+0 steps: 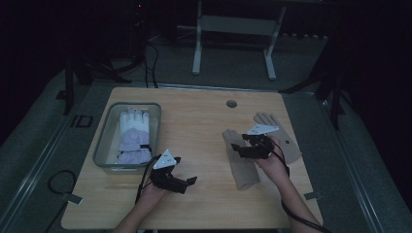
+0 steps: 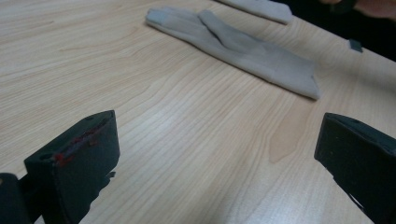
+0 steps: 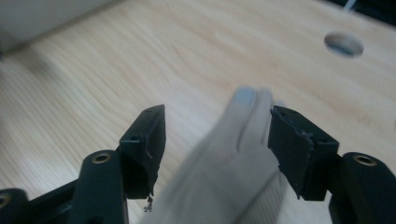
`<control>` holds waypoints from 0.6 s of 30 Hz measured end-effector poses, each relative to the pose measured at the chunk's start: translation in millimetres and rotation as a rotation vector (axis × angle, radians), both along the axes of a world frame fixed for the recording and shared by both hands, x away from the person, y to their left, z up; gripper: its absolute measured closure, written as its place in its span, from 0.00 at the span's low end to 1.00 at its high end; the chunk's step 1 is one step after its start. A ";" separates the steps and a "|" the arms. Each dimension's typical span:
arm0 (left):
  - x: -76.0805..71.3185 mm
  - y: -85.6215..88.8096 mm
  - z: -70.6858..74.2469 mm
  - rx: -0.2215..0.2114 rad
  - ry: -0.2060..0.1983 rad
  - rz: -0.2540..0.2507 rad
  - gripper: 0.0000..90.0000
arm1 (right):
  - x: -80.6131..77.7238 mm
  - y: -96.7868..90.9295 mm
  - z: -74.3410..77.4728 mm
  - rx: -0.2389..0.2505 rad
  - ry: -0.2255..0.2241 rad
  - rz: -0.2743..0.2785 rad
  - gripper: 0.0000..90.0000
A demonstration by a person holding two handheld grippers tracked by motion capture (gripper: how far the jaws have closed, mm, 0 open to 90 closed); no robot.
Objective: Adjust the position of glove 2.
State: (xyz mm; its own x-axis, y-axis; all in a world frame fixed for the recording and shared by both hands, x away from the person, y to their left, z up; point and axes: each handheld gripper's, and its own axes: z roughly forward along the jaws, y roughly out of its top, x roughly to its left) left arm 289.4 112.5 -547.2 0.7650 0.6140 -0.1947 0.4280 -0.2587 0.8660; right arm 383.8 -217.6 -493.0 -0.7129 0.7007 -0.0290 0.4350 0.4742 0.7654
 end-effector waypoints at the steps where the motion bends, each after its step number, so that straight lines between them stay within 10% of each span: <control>1: -2.0 0.4 -0.6 0.003 -0.008 -0.002 0.00 | 0.9 -1.9 -3.3 -0.007 0.004 -0.002 0.43; 13: -12.0 3.1 -7.9 0.009 -0.019 -0.003 0.00 | 1.9 -14.0 -60.4 -0.058 0.070 -0.046 0.44; 18: -10.8 4.8 -8.9 -0.010 -0.015 0.004 0.00 | -3.3 -12.2 -63.0 -0.019 0.048 -0.080 0.78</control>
